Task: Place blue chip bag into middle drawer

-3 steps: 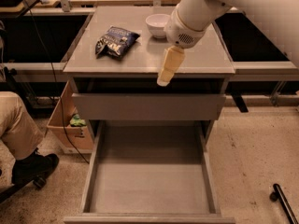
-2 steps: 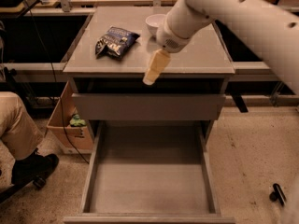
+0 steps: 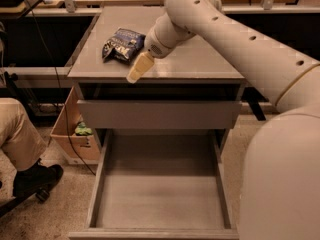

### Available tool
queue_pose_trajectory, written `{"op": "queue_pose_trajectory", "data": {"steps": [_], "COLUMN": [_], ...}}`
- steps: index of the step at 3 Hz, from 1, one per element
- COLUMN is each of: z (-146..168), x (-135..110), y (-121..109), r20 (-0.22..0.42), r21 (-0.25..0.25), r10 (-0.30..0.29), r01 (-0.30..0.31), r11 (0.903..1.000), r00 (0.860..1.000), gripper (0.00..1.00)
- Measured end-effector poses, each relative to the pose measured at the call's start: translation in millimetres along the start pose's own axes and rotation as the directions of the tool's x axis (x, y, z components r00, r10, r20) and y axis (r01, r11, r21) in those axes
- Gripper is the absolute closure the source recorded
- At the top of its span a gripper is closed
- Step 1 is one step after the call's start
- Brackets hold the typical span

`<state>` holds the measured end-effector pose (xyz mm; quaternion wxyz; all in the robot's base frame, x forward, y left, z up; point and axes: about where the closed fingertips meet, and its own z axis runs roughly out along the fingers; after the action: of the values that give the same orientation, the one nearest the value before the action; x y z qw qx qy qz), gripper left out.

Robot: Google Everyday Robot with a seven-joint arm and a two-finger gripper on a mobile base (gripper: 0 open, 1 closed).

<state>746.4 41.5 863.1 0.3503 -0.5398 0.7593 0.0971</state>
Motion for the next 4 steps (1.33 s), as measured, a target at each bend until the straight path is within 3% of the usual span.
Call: {"op": "queue_pose_trajectory", "data": {"steps": [1,2,3,4], "z": [42,68,88,97], "x": [-17,-28,-30,-36], "y": [-25,-50,-63,-70], "r20": [0.048,0.086,0.116,0.155], "r21": [0.025,0.046,0.033,0.017], "r10": [0.093,0.167,0.245,0.294], "r01": [-0.095,-0.171,-0.25,-0.3], "r11": [0.9952,0.9842,0.9678,0.9538], "r00": [0.994,0.982,0.963,0.943], "gripper": [0.0,0.0,0.16,0.47]}}
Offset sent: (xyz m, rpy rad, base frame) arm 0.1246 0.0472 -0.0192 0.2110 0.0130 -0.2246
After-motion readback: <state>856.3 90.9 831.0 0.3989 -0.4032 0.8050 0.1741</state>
